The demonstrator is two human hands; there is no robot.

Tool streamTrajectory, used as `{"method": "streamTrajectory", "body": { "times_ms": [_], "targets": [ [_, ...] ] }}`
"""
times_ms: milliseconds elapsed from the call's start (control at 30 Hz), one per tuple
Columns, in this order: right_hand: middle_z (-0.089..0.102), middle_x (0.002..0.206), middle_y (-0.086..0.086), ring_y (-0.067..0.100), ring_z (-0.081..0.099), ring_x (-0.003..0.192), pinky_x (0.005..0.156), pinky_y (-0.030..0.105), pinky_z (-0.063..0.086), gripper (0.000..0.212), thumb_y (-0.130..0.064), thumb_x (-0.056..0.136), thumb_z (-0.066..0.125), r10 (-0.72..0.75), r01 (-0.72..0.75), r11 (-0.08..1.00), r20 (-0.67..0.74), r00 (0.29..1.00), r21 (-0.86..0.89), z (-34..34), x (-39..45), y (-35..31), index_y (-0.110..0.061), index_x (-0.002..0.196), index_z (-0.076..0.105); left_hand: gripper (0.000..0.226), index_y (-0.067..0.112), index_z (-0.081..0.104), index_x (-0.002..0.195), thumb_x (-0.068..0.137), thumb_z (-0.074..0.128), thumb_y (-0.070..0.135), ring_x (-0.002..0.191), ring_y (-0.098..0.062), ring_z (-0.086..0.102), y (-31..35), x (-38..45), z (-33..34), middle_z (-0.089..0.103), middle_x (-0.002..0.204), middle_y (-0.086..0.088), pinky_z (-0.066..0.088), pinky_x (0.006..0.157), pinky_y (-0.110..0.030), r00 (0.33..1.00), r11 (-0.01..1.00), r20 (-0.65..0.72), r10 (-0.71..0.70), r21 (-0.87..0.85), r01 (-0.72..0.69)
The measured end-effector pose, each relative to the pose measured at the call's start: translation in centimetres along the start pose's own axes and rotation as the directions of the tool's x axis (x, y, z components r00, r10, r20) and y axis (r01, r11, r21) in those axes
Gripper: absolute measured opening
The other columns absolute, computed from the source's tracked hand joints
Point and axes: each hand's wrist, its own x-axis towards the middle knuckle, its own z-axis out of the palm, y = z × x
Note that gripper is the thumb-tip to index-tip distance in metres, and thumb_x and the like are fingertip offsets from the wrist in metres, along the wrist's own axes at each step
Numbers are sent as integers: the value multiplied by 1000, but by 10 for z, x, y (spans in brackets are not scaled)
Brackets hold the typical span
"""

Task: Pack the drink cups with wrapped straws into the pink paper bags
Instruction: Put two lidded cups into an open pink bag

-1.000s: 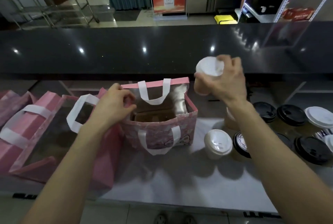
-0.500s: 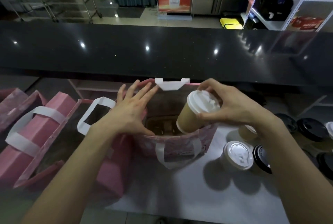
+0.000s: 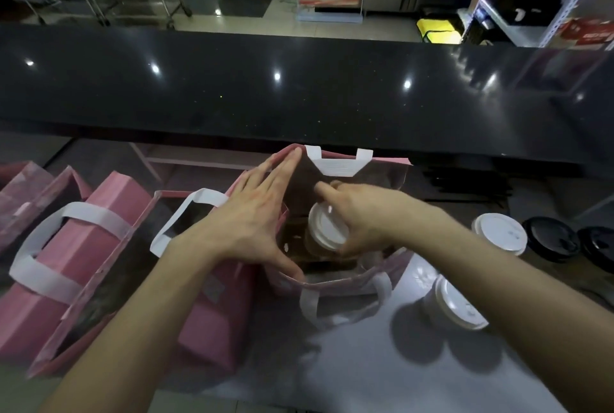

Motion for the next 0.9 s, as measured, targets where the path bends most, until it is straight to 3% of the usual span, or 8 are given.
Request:
{"method": "streamTrajectory", "body": {
  "times_ms": [133, 233, 400, 467, 567, 667, 833, 900],
  "targets": [
    [42, 161, 9, 33, 55, 139, 107, 45, 55, 118, -43, 85, 89, -17, 22, 998, 78, 997, -53, 20, 35, 5, -18, 170, 10, 186, 38, -35, 165, 35, 89, 90, 167, -8, -16, -1, -1, 1, -33, 173, 28, 7, 137, -50, 1000, 1000, -1, 2, 13, -2],
    [49, 145, 10, 34, 62, 129, 99, 43, 57, 109, -42, 86, 86, -64, 68, 997, 82, 995, -44, 32, 51, 6, -13, 166, 18, 188, 38, -34, 165, 34, 90, 90, 166, -5, -19, 1, -2, 4, -33, 173, 28, 0, 135, -42, 1000, 1000, -16, 11, 6, -11],
    [52, 146, 10, 33, 61, 129, 103, 43, 57, 117, -52, 88, 82, -89, 98, 992, 105, 990, -79, 41, 67, 6, -20, 174, 8, 188, 40, -33, 166, 33, 91, 90, 164, 0, -21, -1, -5, 4, -33, 171, 32, -6, 128, -30, 1000, 1000, -24, -7, -1, 7],
    [57, 139, 8, 30, 63, 120, 92, 38, 58, 120, -58, 84, 83, -88, 99, 991, 125, 988, -85, 39, 71, 7, -21, 173, 12, 188, 39, -33, 166, 33, 92, 89, 164, -1, -20, -3, -7, 1, -34, 171, 33, -5, 129, -32, 1000, 1000, -18, -26, 0, 26],
    [61, 116, 2, 24, 62, 96, 73, 33, 49, 106, -66, 77, 85, -81, 95, 992, 155, 985, -86, 37, 72, 5, -20, 160, 39, 188, 39, -31, 166, 33, 92, 89, 165, -2, -17, -5, -8, -3, -32, 171, 33, -1, 131, -37, 999, 999, -20, -44, -1, 44],
    [64, 116, 0, 22, 65, 94, 65, 31, 49, 90, -63, 74, 87, -60, 61, 998, 158, 986, -3, 40, 74, 0, -26, 148, 50, 187, 37, -31, 167, 35, 91, 90, 165, -2, -20, -2, -7, 0, -32, 172, 30, -3, 132, -41, 999, 1000, -22, -26, 5, 26],
    [65, 127, -3, 22, 64, 100, 66, 32, 49, 101, -62, 67, 92, -69, 61, 995, 107, 992, 77, 45, 76, -7, -34, 153, 47, 186, 34, -29, 168, 37, 92, 88, 163, 0, -24, 0, -5, 2, -33, 172, 29, -8, 129, -33, 1000, 1000, -27, -10, 4, 10],
    [67, 124, -2, 24, 69, 100, 70, 35, 57, 99, -61, 66, 94, -48, 37, 994, 110, 993, 102, 46, 75, -6, -35, 150, 48, 181, 35, -29, 168, 41, 88, 91, 163, -1, -24, -2, -5, 1, -31, 174, 27, -6, 134, -38, 1000, 1000, -21, -6, 25, 7]
  ]
}}
